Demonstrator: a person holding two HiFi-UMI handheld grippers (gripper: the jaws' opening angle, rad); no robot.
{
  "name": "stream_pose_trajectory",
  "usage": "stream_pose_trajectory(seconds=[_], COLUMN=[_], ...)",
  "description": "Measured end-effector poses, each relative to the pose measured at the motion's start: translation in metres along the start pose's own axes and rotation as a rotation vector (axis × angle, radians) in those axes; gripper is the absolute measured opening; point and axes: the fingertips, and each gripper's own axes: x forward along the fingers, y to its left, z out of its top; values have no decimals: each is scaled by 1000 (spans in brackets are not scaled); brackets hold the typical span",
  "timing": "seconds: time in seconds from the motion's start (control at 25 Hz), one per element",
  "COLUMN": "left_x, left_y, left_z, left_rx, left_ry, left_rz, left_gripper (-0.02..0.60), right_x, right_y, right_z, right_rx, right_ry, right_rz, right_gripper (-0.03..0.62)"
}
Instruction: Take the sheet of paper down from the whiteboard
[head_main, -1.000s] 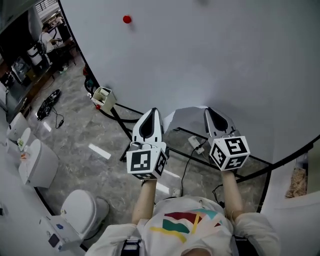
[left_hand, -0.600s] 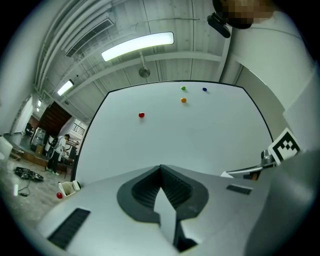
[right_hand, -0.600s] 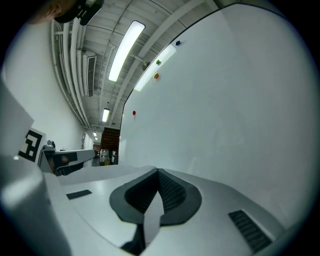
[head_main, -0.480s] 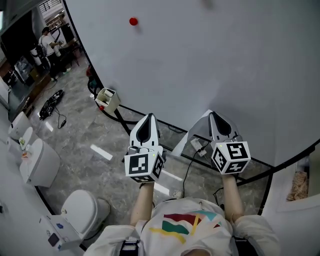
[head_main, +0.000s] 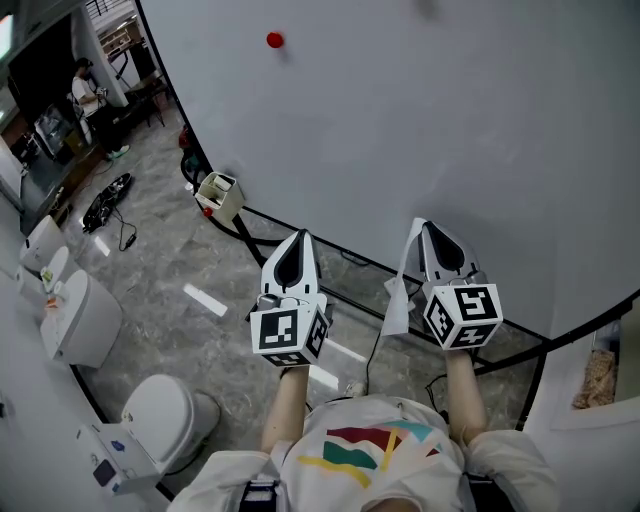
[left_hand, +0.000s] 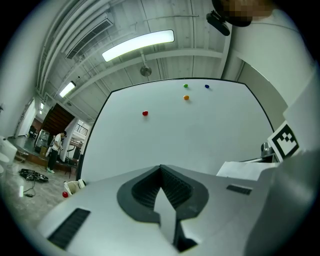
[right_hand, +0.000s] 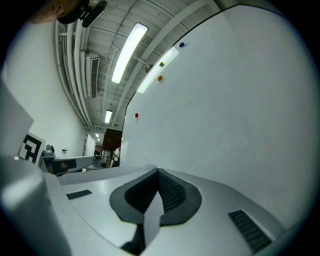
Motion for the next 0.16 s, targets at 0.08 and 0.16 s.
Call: stream_pose_trajectory(seconds=[0.08,0.16], left_x=[1,2], left_y=[0,0], left_z=[0,0], left_rx=[2,4], left_ry=[0,0], left_rz=[3,6], left_gripper=[44,44], right_x=[1,3], right_y=[0,0], right_z=[1,3], right_rx=[-1,-2], right_ry=[-1,-3], right_rz=[4,8], right_gripper=[14,14])
